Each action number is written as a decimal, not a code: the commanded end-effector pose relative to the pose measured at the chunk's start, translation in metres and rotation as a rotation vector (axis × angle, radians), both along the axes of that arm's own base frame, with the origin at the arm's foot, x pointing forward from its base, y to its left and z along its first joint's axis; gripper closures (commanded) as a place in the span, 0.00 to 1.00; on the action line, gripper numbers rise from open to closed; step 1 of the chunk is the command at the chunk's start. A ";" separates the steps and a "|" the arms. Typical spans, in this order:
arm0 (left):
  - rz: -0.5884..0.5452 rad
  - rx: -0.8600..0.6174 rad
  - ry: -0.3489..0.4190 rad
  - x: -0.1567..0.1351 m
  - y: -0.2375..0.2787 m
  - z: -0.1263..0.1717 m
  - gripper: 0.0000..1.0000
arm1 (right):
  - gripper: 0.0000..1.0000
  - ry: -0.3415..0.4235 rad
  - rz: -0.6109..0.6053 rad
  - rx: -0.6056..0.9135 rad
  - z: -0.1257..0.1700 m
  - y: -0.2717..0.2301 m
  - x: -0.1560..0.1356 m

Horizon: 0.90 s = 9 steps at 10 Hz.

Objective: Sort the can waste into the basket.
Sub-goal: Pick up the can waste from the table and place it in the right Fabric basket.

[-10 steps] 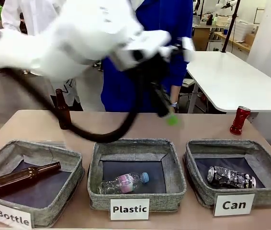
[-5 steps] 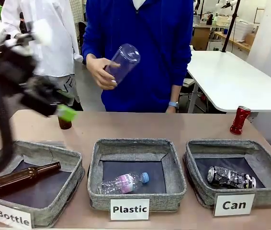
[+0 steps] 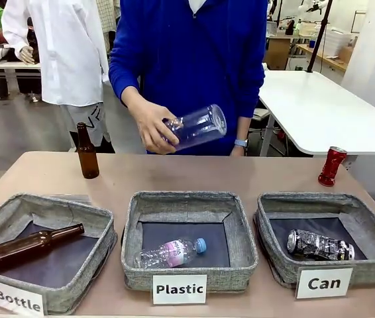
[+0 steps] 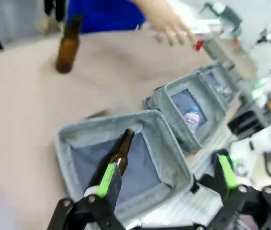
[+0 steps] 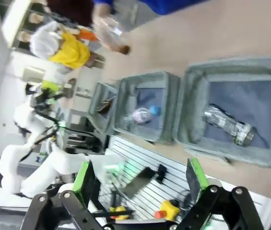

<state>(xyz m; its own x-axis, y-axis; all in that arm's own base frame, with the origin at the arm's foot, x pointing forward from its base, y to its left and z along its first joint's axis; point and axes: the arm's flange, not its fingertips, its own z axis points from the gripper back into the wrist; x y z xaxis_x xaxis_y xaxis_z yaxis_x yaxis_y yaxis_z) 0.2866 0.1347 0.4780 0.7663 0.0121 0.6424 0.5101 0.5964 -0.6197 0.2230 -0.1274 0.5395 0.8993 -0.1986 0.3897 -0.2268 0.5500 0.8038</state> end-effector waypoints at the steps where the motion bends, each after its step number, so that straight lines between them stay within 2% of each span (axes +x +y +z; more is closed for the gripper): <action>1: 0.005 -0.168 0.063 0.033 0.031 -0.015 0.00 | 0.00 0.005 -0.043 0.142 -0.047 0.069 0.009; 2: -0.011 -0.212 0.042 0.049 0.047 -0.022 0.00 | 0.00 0.017 -0.074 0.215 -0.050 0.083 0.023; 3: -0.117 -0.264 -0.087 0.054 0.056 -0.025 0.00 | 0.00 0.005 -0.127 0.259 -0.053 0.089 0.028; 4: 0.029 -0.154 0.077 0.020 0.036 -0.032 0.00 | 0.00 0.003 -0.011 0.143 0.005 0.024 0.033; 9: 0.029 -0.154 0.077 0.020 0.036 -0.032 0.00 | 0.00 0.003 -0.011 0.143 0.005 0.024 0.033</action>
